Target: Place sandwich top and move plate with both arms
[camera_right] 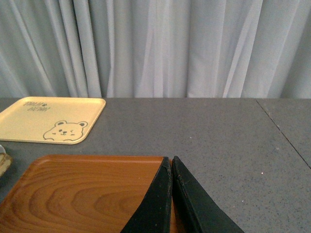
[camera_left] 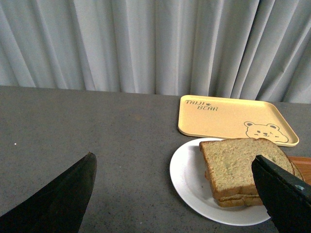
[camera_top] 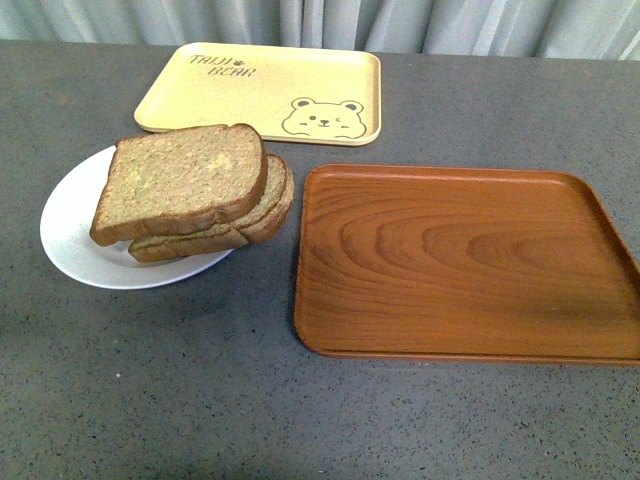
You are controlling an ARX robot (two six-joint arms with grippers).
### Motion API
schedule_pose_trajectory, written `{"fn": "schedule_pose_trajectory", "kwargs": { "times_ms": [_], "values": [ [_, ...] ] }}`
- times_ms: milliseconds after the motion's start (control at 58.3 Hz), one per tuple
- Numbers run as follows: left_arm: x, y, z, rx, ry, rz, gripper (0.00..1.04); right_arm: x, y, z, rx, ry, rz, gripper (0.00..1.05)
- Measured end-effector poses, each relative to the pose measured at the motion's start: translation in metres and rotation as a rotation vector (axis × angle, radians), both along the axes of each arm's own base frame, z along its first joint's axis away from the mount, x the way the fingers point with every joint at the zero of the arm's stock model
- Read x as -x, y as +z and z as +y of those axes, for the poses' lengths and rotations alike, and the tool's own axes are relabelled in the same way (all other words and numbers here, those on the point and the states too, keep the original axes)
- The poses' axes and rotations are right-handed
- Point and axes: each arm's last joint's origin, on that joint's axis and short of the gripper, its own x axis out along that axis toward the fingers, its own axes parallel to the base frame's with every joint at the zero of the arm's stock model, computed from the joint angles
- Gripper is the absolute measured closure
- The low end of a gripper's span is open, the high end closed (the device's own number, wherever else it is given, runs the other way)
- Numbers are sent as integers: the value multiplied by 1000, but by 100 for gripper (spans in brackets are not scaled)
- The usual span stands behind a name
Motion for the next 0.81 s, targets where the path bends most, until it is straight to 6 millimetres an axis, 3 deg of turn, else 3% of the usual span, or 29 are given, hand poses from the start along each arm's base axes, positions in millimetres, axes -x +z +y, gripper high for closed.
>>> {"fn": "schedule_pose_trajectory", "kwargs": {
  "times_ms": [806],
  "values": [
    [0, 0, 0, 0, 0, 0, 9, 12, -4, 0, 0, 2, 26, 103]
  ]
}}
